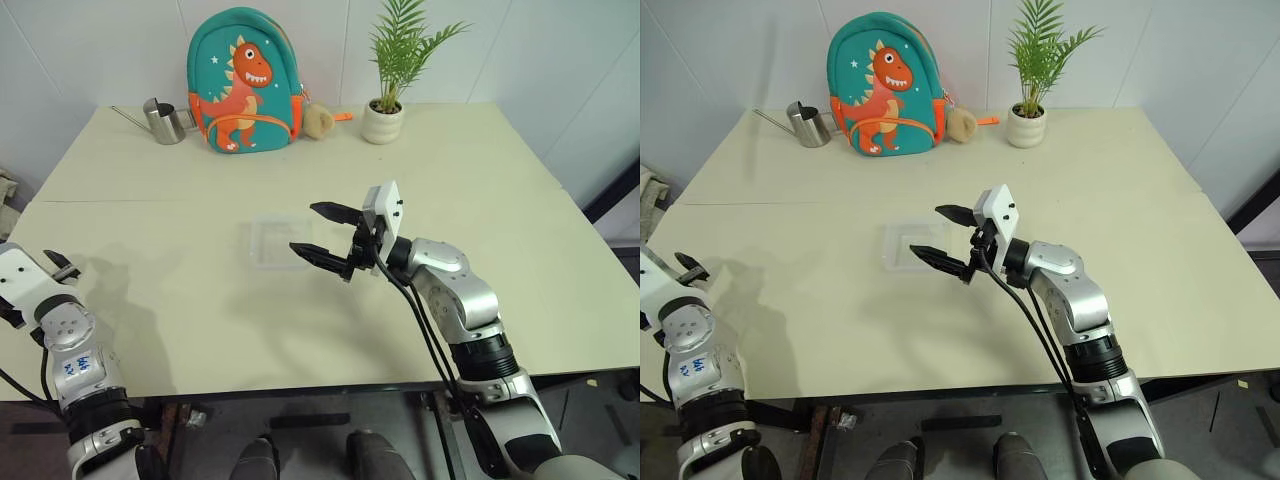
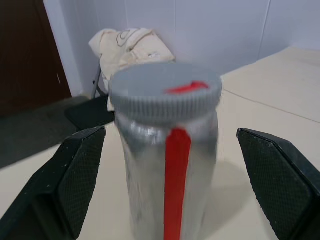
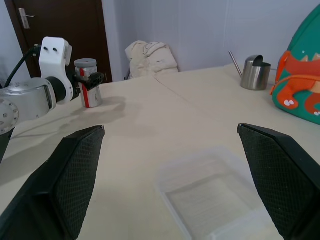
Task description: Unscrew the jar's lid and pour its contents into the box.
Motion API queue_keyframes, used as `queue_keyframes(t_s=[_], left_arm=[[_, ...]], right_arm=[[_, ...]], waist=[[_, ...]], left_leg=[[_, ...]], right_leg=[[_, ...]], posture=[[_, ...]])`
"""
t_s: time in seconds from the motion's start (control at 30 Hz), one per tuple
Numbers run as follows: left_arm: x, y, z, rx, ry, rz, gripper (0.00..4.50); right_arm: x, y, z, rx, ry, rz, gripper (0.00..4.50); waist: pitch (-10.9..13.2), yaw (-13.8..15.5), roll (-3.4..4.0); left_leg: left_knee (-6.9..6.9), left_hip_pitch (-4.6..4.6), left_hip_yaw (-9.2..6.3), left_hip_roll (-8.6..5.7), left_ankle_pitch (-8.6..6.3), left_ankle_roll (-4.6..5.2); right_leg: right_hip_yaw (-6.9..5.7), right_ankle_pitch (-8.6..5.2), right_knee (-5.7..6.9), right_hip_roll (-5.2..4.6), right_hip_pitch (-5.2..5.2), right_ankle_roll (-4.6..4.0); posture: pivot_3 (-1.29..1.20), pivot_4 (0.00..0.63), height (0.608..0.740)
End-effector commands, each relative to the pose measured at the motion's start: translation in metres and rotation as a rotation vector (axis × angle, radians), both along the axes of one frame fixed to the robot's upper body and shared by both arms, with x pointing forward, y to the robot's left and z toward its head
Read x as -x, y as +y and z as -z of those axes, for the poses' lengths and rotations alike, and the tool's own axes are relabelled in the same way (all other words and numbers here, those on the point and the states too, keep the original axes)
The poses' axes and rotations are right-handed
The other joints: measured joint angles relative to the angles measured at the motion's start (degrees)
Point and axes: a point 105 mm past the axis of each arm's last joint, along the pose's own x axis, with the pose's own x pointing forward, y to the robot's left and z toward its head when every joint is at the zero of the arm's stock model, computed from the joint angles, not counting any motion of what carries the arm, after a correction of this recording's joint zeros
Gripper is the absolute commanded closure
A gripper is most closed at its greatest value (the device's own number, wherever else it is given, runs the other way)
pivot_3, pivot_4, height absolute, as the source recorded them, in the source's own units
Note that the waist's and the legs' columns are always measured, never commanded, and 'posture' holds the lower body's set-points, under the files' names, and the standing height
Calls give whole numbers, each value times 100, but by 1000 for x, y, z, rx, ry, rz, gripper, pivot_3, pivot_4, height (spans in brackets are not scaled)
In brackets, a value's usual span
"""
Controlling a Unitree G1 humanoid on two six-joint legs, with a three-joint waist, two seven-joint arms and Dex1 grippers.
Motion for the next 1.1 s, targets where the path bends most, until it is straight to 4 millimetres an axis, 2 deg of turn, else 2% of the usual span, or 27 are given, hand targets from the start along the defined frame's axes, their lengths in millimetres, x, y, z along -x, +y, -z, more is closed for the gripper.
queue_keyframes(t_s=[0.03,0.27,0.43,0.57,0.73,0.77,0.83,1.0,1.07,1.1], left_arm=[[0,14,-15,-59,-4,-16,21],[-5,23,-17,-48,-7,-31,21],[-7,24,-11,-41,19,-26,21],[-5,26,-8,-39,26,-38,836],[-3,28,-5,-17,18,-53,2404],[-3,27,-5,-19,17,-50,2580],[-3,26,-7,-21,9,-41,2577],[-15,1,-35,-120,-26,158,2577],[-23,-23,-49,-168,-33,346,2577],[-28,-41,-56,-176,-45,483,2577]], right_arm=[[7,-3,-12,-31,-43,-1,0],[8,-6,-11,-38,-40,16,0],[10,-6,-9,-43,-38,22,0],[10,-7,-9,-45,-38,26,0],[10,-7,-8,-45,-39,23,0],[10,-7,-8,-46,-39,23,0],[10,-7,-7,-46,-38,23,0],[9,-11,-5,-37,-36,35,0],[8,-17,-6,-33,-40,52,0],[8,-20,-7,-31,-44,62,0]], waist=[[0,-3,0],[0,4,0],[0,-5,0],[0,-4,0],[0,-4,0],[0,-4,0],[0,-4,0],[0,0,-1],[0,-1,0],[0,-1,0]], left_leg=[[0,0,0,0,0,0],[-1,0,0,1,0,0],[-4,0,0,1,0,0],[-4,0,0,1,0,0],[-4,0,0,1,0,0],[-4,0,0,1,0,0],[-4,0,0,2,0,0],[-6,-1,0,2,-1,-1],[-8,-2,1,2,-1,-2],[-9,-3,1,2,-1,-2]], right_leg=[[0,0,1,0,-1,0],[-1,0,0,-1,0,0],[-1,0,0,0,-1,0],[-1,0,-1,0,-2,0],[-1,0,0,0,-1,0],[-1,0,-1,-1,-1,0],[-1,0,-1,-1,-1,0],[-1,0,-3,-1,-1,0],[-1,0,-6,-1,-2,0],[-1,0,-7,-1,-1,-1]], posture=[[0,150,740],[0,150,740],[0,150,740],[0,150,740],[0,150,740],[0,150,740],[0,150,740],[0,150,740],[0,150,740],[0,150,740]])
